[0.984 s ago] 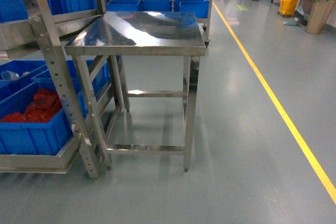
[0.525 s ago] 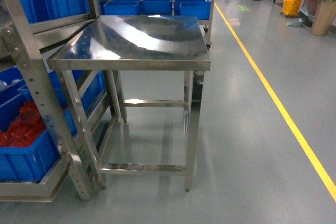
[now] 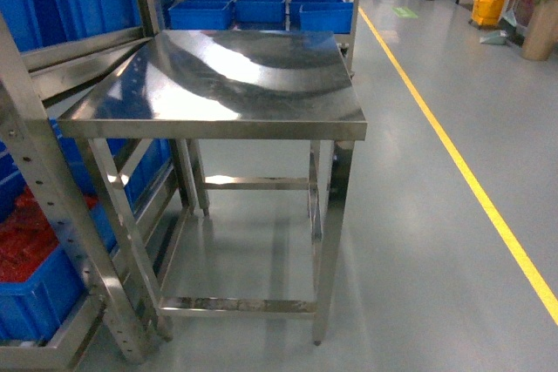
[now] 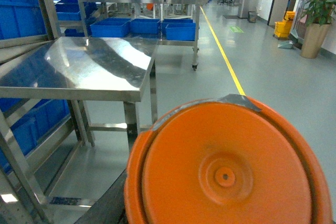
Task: Sort blue parts and orange caps into right shelf containers
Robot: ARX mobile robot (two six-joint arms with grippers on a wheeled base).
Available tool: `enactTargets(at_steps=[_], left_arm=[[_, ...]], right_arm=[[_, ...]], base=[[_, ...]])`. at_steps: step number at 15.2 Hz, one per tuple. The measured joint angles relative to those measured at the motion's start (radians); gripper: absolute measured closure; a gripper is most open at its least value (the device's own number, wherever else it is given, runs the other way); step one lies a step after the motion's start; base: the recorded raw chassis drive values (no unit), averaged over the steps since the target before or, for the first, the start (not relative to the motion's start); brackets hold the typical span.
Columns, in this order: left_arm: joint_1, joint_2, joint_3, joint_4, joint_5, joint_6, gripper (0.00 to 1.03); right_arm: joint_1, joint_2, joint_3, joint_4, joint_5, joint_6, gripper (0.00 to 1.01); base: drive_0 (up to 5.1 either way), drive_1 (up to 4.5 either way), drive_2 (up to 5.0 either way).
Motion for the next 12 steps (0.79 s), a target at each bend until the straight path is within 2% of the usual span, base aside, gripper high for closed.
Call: enactTargets(at_steps=[12], left_arm=[[0.0,0.0,0.0,0.0,0.0,0.0,0.61]], right_arm=[[0.0,0.0,0.0,-0.001,0.0,0.0,0.58]], base=[[-0.1,2.56,-2.8]])
